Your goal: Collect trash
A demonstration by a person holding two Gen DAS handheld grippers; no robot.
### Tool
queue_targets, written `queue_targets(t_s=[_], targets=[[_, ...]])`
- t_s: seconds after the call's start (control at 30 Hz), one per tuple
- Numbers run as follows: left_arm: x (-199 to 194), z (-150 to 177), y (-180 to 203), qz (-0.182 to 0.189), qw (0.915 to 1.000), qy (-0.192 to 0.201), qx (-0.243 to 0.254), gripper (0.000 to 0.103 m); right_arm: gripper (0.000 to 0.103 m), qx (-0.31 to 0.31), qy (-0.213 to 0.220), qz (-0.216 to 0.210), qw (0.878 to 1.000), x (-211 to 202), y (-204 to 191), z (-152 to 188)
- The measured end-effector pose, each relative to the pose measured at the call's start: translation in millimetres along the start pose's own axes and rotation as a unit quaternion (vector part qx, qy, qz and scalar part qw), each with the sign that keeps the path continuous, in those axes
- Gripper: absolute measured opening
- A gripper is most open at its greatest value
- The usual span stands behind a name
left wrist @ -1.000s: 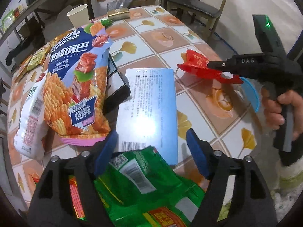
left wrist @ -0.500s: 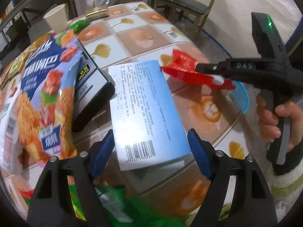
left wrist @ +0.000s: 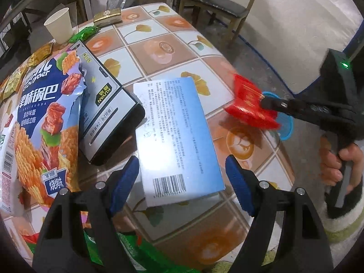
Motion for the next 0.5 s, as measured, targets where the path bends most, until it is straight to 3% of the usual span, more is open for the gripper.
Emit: queue_targets(t_s=[0.27, 0.5], targets=[[12.7, -4.2, 0.3, -0.033, 0.9994, -0.003, -0.007, 0.074, 0.004, -0.01, -0.018, -0.02, 1.0, -6.3, -4.2, 25.0], [11.8, -6.6, -0.1, -0.031, 0.9992, 0.001, -0.024, 0.071, 0.004, -0.017, -0.016, -0.027, 0.999, -10.8, -10.0, 29.4]])
Point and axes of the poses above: each gripper's, at about its wrist camera, not at the fingertips, and x roughly the way its jaws point, y to its right, z to its underside, the point moved 10 cm from there along x, roughly the way its jaws point, and after that the axes turned 9 degrees about -z, right-handed, at the moved point
